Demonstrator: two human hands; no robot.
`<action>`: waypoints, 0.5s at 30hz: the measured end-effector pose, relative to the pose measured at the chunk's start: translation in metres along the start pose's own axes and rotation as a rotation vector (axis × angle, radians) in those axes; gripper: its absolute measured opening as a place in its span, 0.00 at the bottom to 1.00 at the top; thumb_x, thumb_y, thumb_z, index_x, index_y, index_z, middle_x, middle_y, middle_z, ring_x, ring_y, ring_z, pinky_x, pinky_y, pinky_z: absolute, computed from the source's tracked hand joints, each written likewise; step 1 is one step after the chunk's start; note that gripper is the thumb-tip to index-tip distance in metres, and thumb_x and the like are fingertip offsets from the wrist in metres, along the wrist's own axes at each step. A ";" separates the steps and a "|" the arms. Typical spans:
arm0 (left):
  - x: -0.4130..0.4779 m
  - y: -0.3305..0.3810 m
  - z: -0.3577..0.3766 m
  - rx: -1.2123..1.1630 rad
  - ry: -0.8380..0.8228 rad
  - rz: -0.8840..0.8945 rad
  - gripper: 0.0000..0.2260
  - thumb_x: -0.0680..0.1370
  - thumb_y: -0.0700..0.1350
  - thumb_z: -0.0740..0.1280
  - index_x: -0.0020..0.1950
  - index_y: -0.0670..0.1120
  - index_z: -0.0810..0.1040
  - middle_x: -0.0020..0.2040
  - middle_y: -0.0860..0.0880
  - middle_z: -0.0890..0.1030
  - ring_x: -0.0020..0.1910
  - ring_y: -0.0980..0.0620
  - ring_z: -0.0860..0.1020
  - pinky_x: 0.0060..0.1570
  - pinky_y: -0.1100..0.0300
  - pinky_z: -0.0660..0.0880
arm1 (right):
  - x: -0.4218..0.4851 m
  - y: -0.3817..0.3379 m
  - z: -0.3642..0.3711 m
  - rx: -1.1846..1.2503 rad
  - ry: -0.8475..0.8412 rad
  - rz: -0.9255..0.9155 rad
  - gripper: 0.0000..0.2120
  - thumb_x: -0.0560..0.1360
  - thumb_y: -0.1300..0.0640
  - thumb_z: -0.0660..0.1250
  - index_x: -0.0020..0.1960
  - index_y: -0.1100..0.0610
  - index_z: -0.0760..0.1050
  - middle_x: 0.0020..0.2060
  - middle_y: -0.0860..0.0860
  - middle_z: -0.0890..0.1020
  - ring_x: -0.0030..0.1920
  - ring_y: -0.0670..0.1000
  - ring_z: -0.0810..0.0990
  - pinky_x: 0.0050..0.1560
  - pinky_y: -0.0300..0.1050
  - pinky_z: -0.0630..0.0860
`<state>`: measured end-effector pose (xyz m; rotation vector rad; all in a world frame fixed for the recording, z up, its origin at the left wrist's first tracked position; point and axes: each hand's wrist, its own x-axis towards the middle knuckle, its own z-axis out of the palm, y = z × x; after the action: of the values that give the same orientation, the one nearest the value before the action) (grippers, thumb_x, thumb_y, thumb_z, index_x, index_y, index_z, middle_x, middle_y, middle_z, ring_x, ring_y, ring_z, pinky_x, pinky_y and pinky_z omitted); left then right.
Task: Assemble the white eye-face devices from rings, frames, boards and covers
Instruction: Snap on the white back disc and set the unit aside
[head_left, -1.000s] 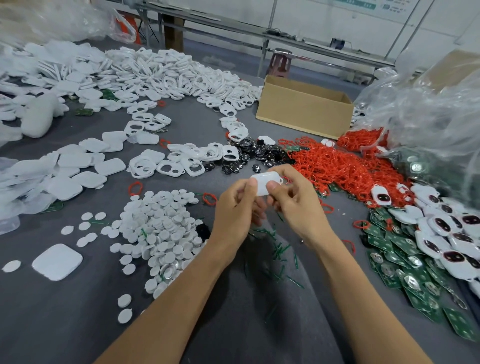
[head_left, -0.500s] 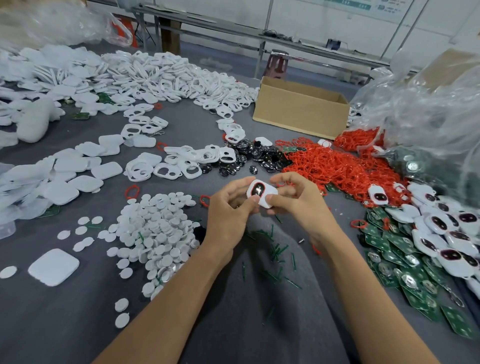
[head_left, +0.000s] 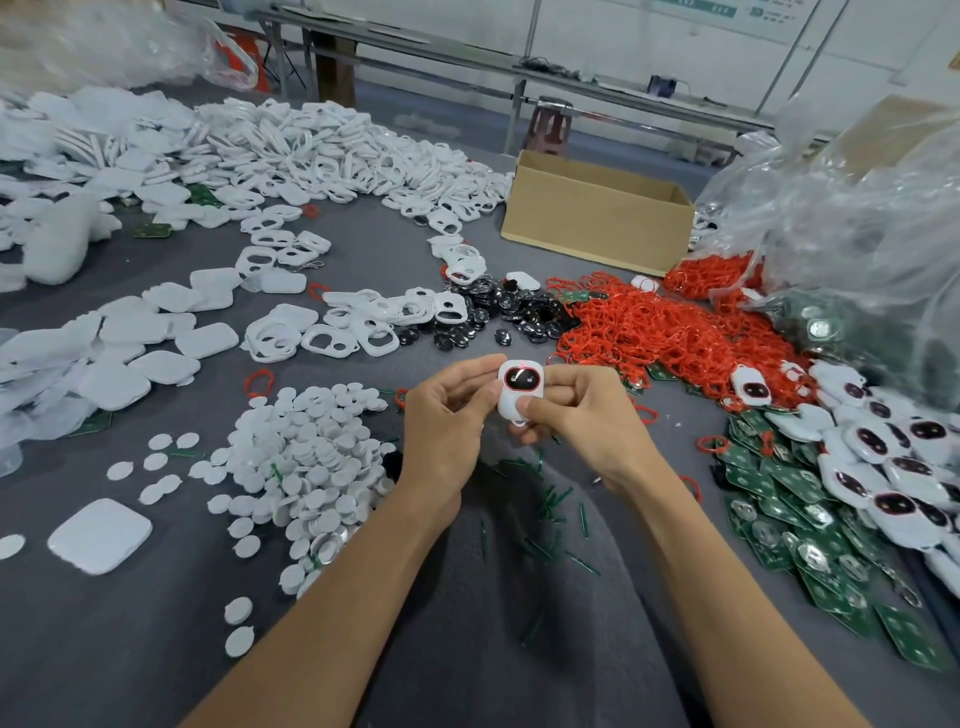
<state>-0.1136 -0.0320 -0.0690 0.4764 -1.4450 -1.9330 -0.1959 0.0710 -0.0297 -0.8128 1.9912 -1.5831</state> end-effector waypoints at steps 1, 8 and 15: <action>0.000 0.000 0.000 -0.006 0.003 -0.003 0.12 0.77 0.33 0.67 0.51 0.49 0.83 0.46 0.51 0.86 0.42 0.59 0.82 0.39 0.70 0.73 | 0.000 0.000 0.001 0.005 -0.001 -0.001 0.09 0.74 0.73 0.65 0.53 0.69 0.79 0.34 0.58 0.83 0.29 0.50 0.79 0.32 0.38 0.77; 0.001 -0.002 0.000 -0.008 0.000 -0.006 0.12 0.76 0.33 0.67 0.51 0.49 0.83 0.46 0.50 0.86 0.43 0.57 0.82 0.41 0.68 0.75 | 0.000 -0.002 0.001 -0.036 0.007 0.001 0.09 0.73 0.73 0.65 0.51 0.67 0.79 0.37 0.60 0.84 0.31 0.52 0.79 0.34 0.39 0.79; 0.001 -0.001 0.000 0.019 0.019 -0.001 0.12 0.77 0.32 0.67 0.50 0.49 0.83 0.46 0.48 0.86 0.45 0.54 0.82 0.45 0.64 0.77 | -0.001 -0.005 -0.004 -0.076 -0.021 -0.005 0.10 0.74 0.73 0.66 0.54 0.67 0.78 0.36 0.59 0.83 0.29 0.49 0.80 0.32 0.39 0.78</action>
<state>-0.1144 -0.0330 -0.0699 0.5033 -1.4526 -1.9114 -0.1972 0.0734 -0.0237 -0.8608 2.0469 -1.5034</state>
